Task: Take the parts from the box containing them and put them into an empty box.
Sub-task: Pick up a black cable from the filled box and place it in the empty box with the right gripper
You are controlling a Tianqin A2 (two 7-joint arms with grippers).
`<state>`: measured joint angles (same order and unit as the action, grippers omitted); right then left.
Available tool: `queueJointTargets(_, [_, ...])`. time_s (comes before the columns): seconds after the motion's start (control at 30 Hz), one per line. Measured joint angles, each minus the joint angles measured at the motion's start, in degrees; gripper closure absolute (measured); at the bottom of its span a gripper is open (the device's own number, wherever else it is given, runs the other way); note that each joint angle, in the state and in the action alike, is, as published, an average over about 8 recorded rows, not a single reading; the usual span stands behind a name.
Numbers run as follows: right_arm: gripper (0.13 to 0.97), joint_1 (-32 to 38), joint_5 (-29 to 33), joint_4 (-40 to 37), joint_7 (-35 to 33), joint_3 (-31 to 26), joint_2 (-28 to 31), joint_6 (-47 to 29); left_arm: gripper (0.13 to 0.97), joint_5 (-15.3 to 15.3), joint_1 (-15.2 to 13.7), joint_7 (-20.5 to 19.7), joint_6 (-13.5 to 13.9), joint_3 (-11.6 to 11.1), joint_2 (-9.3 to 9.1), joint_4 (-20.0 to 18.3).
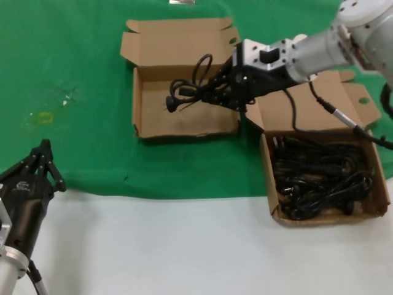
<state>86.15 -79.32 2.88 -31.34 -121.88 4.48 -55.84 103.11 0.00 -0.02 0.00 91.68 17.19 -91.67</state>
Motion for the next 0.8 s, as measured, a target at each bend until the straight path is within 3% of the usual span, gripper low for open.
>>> queueJointTargets(0.37, [0.870,-2.3,-2.7,-0.8,-1.8,-1.8,-3.8,7.8,0.953,0.0,0.0,0.0,0.0,0.0,0.00,0.0])
queueJointTargets(0.8, [0.870,-5.5,-25.4,3.7,-1.1,-24.3,-4.5,16.1,0.953,0.0,0.0,0.0,0.0,0.0,0.00,0.0])
